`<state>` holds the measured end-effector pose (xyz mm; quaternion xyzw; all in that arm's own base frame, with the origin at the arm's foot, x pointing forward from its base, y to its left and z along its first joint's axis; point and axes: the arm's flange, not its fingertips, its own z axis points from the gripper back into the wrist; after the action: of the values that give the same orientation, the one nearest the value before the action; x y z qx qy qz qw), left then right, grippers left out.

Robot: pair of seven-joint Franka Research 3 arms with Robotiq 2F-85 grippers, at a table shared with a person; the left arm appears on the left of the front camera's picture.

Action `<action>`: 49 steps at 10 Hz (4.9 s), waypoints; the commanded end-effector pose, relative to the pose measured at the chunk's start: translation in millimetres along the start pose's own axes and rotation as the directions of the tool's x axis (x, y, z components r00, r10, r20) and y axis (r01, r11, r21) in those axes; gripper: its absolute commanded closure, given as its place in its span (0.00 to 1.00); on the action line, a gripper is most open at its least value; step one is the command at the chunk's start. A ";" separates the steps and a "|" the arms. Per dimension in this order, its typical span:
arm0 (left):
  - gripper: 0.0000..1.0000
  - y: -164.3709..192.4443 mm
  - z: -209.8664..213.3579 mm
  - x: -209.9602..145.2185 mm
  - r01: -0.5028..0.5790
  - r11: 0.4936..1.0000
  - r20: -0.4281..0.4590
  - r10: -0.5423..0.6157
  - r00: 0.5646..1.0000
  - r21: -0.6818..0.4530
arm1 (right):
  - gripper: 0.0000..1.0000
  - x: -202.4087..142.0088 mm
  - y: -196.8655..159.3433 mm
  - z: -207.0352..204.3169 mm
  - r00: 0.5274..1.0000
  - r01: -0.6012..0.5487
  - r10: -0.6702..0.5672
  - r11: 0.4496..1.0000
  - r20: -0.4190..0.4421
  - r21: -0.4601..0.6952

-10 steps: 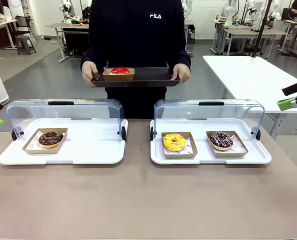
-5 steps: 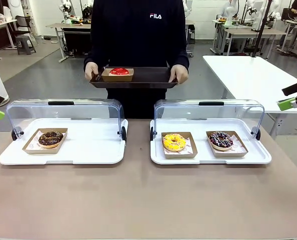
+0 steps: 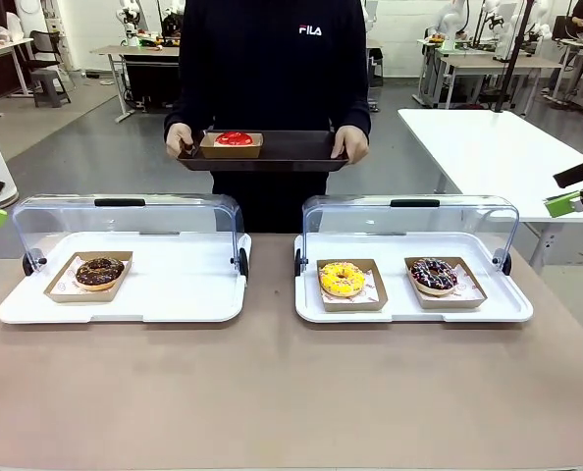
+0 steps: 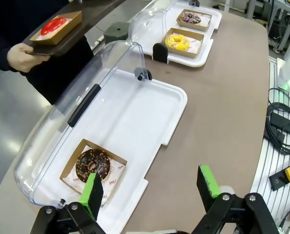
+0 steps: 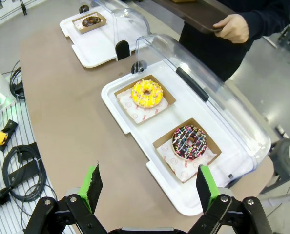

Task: Provide the desired donut to the person.
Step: Pick up and lift the Paper togo box containing the Donut pointed at by the person.

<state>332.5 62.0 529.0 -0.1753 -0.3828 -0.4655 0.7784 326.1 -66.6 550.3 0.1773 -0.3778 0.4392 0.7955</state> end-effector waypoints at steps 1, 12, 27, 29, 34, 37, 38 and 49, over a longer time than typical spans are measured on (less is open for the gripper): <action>0.00 -6.1 -9.2 -2.9 0.023 1.000 0.027 -0.023 0.999 0.015 | 0.00 0.9 -1.6 -2.8 1.000 -0.007 0.006 1.000 0.030 0.016; 0.00 0.4 -1.6 1.9 0.001 1.000 -0.001 -0.001 1.000 0.006 | 0.00 0.9 -1.6 -2.8 1.000 -0.007 0.006 1.000 0.030 0.016; 0.00 0.4 -1.6 1.9 0.001 1.000 -0.001 -0.001 1.000 0.006 | 0.00 0.9 -1.6 -2.8 1.000 -0.007 0.006 1.000 0.030 0.016; 0.00 0.4 -1.6 1.9 0.001 1.000 -0.001 -0.001 1.000 0.006 | 0.00 0.9 -1.6 -2.8 1.000 -0.007 0.006 1.000 0.030 0.016; 0.00 0.4 -1.6 1.9 0.001 1.000 -0.001 -0.001 1.000 0.006 | 0.00 14.4 3.6 -47.1 0.945 -0.216 0.243 0.966 -0.220 0.141; 0.00 0.4 -1.6 1.9 0.001 1.000 -0.001 -0.001 1.000 0.006 | 0.00 -3.0 -8.4 -115.2 0.810 -0.333 0.405 0.913 -0.424 0.236; 0.00 0.4 -1.6 1.9 0.001 1.000 -0.001 -0.001 1.000 0.006 | 0.00 -14.7 -12.4 -139.3 0.766 -0.353 0.453 0.889 -0.456 0.291; 0.00 0.4 -1.6 1.9 0.001 1.000 -0.001 -0.001 1.000 0.006 | 0.00 -64.7 -70.8 -256.7 0.594 -0.500 0.632 0.775 -0.498 0.387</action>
<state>334.8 58.5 529.8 -0.1690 -0.3811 -0.4667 0.7800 468.7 17.7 341.6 -0.0185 -0.0860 0.7329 0.6746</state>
